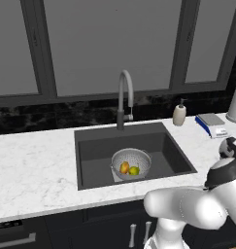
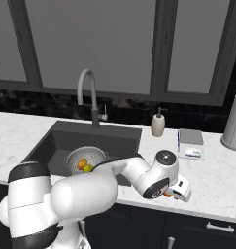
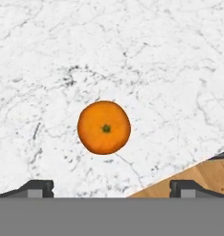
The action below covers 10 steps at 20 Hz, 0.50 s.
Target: Put the colander in the sink, put the pear, mango, tangerine in the colander, and turn on the sink faucet and pour water over the colander.
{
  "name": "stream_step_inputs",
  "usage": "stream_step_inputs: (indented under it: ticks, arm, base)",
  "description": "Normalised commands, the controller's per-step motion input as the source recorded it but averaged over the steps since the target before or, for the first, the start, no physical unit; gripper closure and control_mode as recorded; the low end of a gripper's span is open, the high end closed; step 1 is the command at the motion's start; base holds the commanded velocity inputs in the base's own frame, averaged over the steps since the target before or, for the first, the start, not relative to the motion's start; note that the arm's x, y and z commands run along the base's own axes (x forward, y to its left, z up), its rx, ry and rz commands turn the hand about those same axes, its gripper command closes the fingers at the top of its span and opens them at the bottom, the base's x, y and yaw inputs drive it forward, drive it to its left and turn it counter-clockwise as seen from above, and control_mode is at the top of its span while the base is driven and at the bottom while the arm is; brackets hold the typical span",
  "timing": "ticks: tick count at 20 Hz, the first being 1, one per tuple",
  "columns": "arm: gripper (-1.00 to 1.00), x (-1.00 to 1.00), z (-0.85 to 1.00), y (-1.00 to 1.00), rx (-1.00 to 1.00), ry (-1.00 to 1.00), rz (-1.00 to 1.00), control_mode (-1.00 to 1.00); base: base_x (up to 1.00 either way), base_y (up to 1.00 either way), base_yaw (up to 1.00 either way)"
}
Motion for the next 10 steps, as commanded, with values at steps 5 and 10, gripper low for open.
stream_step_inputs:
  ticks: [5,10]
  arm:
    - [-1.00,0.17,-0.19,-0.01,0.00,0.01,0.00,-1.00]
    - [-1.00,0.21,-0.13,0.00,0.00,0.02,0.00,-1.00]
  base:
    - [0.00,0.00,0.00]
    - [0.00,0.00,0.00]
